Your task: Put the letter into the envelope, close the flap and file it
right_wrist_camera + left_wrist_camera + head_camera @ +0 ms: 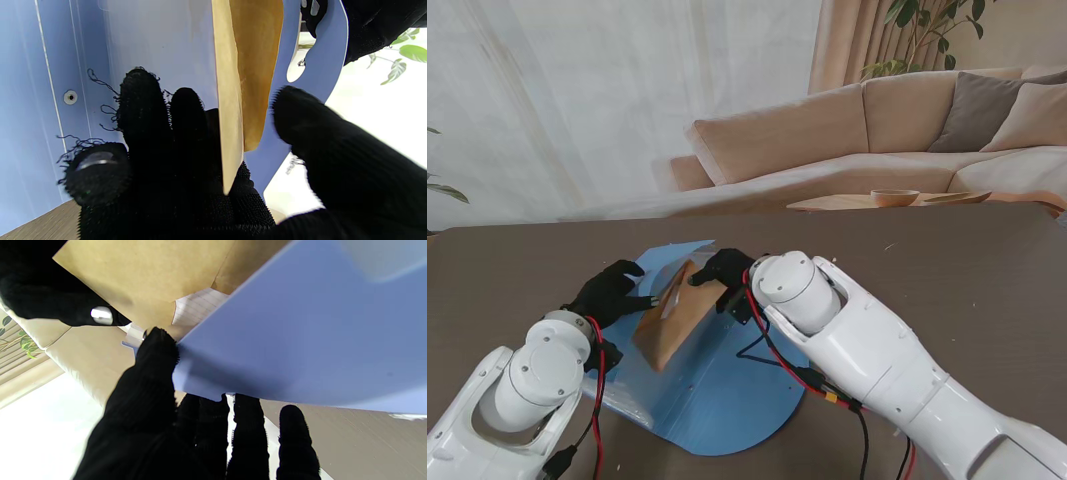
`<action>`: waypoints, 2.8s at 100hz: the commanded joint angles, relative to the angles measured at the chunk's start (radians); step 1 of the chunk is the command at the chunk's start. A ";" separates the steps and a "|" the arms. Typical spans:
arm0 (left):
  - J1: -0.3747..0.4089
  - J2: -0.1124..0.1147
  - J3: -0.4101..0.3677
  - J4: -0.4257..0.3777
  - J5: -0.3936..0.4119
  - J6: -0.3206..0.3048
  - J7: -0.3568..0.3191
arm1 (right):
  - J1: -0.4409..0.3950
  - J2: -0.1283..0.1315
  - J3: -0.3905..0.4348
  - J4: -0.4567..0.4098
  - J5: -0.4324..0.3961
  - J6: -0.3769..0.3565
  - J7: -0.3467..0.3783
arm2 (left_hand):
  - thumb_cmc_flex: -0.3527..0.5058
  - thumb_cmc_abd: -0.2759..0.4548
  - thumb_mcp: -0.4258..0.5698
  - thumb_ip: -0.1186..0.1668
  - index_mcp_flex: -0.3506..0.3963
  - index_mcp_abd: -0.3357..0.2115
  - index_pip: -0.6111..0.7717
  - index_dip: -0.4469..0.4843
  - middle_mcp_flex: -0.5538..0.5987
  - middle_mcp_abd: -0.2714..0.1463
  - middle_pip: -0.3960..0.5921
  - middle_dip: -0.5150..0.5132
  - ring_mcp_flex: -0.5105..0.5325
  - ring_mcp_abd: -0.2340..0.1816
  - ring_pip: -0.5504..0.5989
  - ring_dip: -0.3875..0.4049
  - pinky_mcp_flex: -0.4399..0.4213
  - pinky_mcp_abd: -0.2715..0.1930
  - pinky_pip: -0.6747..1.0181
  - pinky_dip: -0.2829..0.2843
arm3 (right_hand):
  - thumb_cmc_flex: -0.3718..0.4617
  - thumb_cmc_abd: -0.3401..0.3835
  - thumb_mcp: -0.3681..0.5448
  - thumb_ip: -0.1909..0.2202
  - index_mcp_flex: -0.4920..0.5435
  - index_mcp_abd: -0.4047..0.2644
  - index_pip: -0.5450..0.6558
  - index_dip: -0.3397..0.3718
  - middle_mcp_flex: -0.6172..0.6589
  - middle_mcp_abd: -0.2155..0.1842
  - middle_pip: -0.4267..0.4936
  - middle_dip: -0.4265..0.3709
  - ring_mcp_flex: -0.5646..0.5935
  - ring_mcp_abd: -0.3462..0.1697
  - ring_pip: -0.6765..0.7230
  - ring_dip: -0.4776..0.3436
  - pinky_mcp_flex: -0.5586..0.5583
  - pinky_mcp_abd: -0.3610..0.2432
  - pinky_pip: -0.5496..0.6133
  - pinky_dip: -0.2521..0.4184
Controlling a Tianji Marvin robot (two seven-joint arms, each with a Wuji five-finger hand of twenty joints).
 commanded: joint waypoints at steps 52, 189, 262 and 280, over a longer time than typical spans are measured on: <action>-0.005 -0.003 0.000 -0.007 0.006 -0.007 -0.022 | 0.004 -0.052 0.047 0.039 0.179 0.057 -0.041 | 0.156 0.188 0.131 0.054 0.001 0.002 0.023 0.004 0.104 -0.176 0.233 0.066 0.016 0.030 -0.018 0.015 -0.004 0.008 0.007 0.017 | 0.250 -0.103 0.114 -0.085 -0.054 -0.064 0.355 -0.094 0.047 -0.072 0.107 0.058 0.073 -0.049 0.224 0.130 0.173 -0.113 0.091 0.005; -0.002 -0.004 0.002 -0.013 0.007 -0.008 -0.020 | -0.022 -0.003 -0.004 -0.024 -0.067 -0.018 -0.043 | 0.156 0.187 0.135 0.055 0.001 0.002 0.025 0.004 0.104 -0.174 0.233 0.070 0.017 0.031 -0.018 0.019 -0.004 0.010 0.010 0.016 | -0.018 0.001 -0.026 0.029 -0.227 -0.058 -0.119 -0.257 -0.127 0.014 -0.073 0.001 0.019 0.004 -0.065 -0.001 0.039 -0.027 -0.006 0.061; -0.013 0.003 0.034 0.016 0.041 -0.023 -0.034 | -0.080 0.026 0.018 -0.082 -0.158 -0.098 -0.065 | 0.156 0.183 0.129 0.057 0.005 -0.006 0.032 0.010 0.104 -0.179 0.231 0.065 0.013 0.023 -0.021 0.018 -0.005 0.005 0.016 0.017 | -0.022 0.017 -0.015 0.019 -0.056 -0.181 -0.046 -0.065 -0.142 -0.038 -0.060 0.001 -0.091 0.014 -0.114 -0.008 -0.124 0.018 -0.045 0.098; -0.017 0.013 0.060 0.035 0.090 -0.036 -0.058 | -0.155 0.064 0.072 -0.176 -0.238 -0.117 -0.061 | 0.156 0.172 0.110 0.061 0.005 -0.032 0.030 0.007 0.107 -0.191 0.217 0.035 0.005 0.011 -0.031 0.007 -0.003 0.000 0.020 0.016 | -0.028 0.041 -0.039 0.023 -0.086 -0.205 -0.069 -0.074 -0.199 -0.047 -0.086 -0.004 -0.195 0.018 -0.150 -0.020 -0.257 0.033 -0.089 0.122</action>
